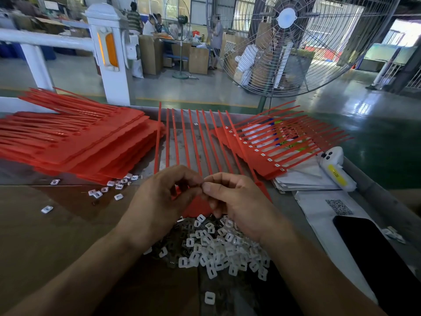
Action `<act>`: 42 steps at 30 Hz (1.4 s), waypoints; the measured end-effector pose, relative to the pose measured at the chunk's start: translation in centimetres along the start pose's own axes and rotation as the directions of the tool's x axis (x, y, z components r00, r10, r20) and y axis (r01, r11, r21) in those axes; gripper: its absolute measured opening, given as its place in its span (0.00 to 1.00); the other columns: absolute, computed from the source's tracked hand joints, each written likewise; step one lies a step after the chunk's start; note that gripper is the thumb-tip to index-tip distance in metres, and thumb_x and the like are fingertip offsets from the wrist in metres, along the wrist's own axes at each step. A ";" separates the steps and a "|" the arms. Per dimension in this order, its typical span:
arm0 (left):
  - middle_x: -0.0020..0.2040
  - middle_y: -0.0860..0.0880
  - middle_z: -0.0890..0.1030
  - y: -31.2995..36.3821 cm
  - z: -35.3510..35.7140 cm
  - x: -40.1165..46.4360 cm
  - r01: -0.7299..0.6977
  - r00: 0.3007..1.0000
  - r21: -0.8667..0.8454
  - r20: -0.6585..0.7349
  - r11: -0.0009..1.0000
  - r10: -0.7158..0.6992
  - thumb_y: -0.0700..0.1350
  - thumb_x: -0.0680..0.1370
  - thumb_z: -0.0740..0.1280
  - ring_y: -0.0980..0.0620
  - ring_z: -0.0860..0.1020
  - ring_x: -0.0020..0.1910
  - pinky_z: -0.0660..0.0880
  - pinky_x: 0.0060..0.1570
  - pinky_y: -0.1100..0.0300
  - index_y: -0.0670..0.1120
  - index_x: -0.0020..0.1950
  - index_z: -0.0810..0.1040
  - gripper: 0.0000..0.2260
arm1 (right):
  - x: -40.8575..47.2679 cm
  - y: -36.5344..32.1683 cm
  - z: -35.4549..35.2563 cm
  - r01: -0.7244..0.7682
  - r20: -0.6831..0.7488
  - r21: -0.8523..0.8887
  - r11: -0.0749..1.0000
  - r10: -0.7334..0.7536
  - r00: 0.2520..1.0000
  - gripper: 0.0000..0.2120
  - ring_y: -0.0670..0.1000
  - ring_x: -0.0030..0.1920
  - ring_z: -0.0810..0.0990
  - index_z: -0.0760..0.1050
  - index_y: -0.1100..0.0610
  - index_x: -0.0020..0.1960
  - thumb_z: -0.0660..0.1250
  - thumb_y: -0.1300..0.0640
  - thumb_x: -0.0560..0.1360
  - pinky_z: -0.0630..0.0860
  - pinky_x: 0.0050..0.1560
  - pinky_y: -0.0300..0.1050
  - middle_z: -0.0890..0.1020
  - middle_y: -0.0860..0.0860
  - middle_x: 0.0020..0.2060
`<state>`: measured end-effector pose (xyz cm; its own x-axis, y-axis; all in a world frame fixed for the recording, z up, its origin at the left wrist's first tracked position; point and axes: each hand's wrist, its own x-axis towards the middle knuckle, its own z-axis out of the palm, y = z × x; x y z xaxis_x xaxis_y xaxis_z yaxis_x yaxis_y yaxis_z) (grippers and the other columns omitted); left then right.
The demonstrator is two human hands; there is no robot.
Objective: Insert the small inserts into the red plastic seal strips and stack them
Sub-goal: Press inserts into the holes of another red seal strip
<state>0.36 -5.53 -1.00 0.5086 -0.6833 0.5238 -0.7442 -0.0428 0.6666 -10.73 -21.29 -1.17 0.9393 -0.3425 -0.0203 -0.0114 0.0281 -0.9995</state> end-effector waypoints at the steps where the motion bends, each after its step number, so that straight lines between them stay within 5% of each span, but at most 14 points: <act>1: 0.45 0.59 0.82 -0.1 0.1 0.0 -0.003 1.000 0.001 -0.005 1.000 0.003 0.44 0.76 0.74 0.54 0.80 0.46 0.74 0.42 0.66 0.57 0.48 0.81 0.07 | 0.0 0.0 0.0 -0.002 -0.005 -0.009 1.000 0.002 1.000 0.09 0.48 0.37 0.79 0.86 0.50 0.49 0.76 0.48 0.72 0.76 0.35 0.41 0.85 0.52 0.41; 14: 0.47 0.59 0.80 -0.2 0.1 0.3 -0.133 0.991 0.118 0.012 0.984 0.133 0.43 0.77 0.72 0.57 0.80 0.46 0.73 0.45 0.71 0.51 0.50 0.84 0.04 | -0.2 -0.7 -0.2 -0.119 -0.051 0.167 0.979 0.129 0.990 0.05 0.47 0.31 0.75 0.86 0.56 0.43 0.74 0.62 0.76 0.72 0.29 0.40 0.84 0.55 0.38; 32: 0.47 0.60 0.79 0.5 -0.4 0.4 -0.145 0.989 0.164 0.013 0.976 0.145 0.53 0.77 0.69 0.61 0.78 0.46 0.74 0.45 0.71 0.52 0.53 0.83 0.08 | -0.3 -0.7 -0.2 -0.059 -0.052 0.119 0.991 0.066 0.996 0.07 0.46 0.31 0.74 0.86 0.53 0.43 0.72 0.59 0.79 0.71 0.29 0.38 0.83 0.52 0.37; 36: 0.45 0.63 0.79 -0.8 -2.0 1.0 -0.008 1.000 0.225 -0.013 0.974 0.011 0.49 0.75 0.71 0.66 0.78 0.47 0.75 0.43 0.71 0.55 0.50 0.83 0.05 | -0.3 -0.3 -0.8 -0.011 -0.231 -0.339 0.941 -0.072 0.970 0.04 0.39 0.35 0.79 0.84 0.47 0.50 0.71 0.53 0.80 0.75 0.37 0.37 0.87 0.45 0.40; 42: 0.38 0.62 0.82 -4.1 -4.4 1.2 0.368 0.929 0.263 -0.078 0.892 -0.361 0.45 0.75 0.76 0.65 0.79 0.38 0.72 0.37 0.65 0.57 0.43 0.84 0.07 | -0.1 0.1 -1.0 -0.024 -0.255 -0.460 0.887 -0.106 0.961 0.05 0.35 0.38 0.82 0.83 0.46 0.50 0.69 0.54 0.81 0.74 0.38 0.28 0.86 0.38 0.40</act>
<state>5.87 -2.97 -0.77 0.7750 -0.5625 0.2880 -0.5902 -0.4816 0.6479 -11.22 -22.22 -1.26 0.8168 -0.5712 0.0808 -0.1904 -0.3992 -0.8969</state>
